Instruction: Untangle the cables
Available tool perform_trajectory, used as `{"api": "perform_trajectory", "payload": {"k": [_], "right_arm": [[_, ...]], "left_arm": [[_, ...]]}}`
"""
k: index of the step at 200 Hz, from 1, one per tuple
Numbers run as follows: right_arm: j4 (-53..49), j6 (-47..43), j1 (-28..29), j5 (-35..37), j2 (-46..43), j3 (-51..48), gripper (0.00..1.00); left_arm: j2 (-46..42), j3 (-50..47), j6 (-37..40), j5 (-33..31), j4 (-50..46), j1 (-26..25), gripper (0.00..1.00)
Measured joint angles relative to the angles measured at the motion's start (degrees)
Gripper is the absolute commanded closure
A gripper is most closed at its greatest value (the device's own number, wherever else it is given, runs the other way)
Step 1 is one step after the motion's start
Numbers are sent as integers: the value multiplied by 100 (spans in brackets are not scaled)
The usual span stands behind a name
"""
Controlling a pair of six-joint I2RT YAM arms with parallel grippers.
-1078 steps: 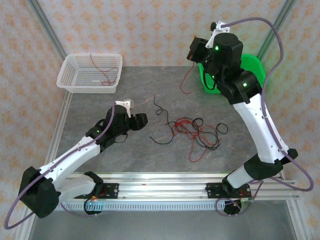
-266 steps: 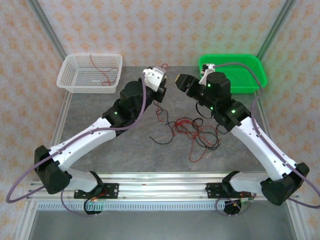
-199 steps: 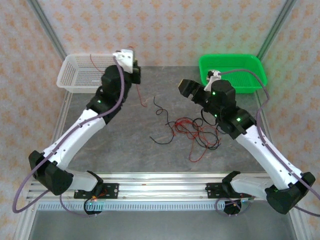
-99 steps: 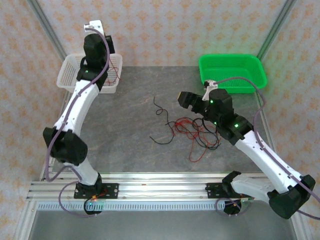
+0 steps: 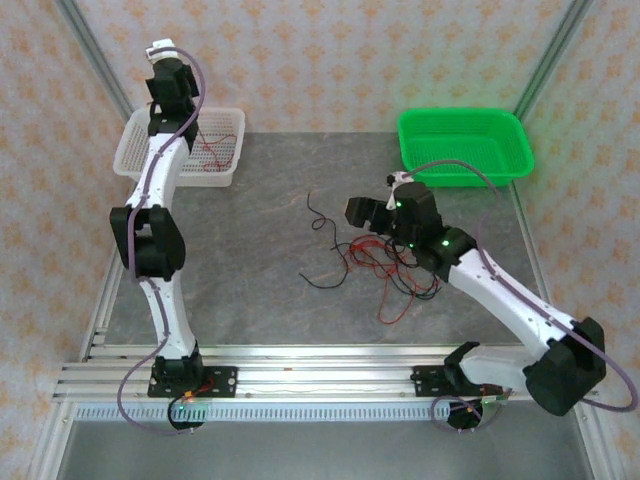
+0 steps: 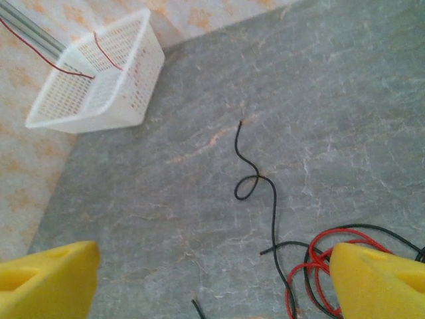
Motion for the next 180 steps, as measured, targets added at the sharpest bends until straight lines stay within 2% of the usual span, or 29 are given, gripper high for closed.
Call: {"api": "perform_trajectory", "payload": {"k": [36,70,104,123,145,180], "right_arm": [[52,-33,0,-105,640,0,12],[55,-31,0,-208,835,0,12],[52,-26,0,-240,839,0,12],[50,-17,0,-243,793,-17,12],[46,-2,0,-245,584,-116,12],[20,85,0,-229,293,-181,12]], "left_arm": [[802,90,-229,131,-11,160,100],[1274,90,-1207,857,-374,459,100],[1429,90,-2498,1932,-778,994,79],[1434,90,-2887,2291,-911,1178,63],[1434,90,-3108,2470,-1060,1169,46],[1412,105,-3180,2538,-1488,1025,43]]}}
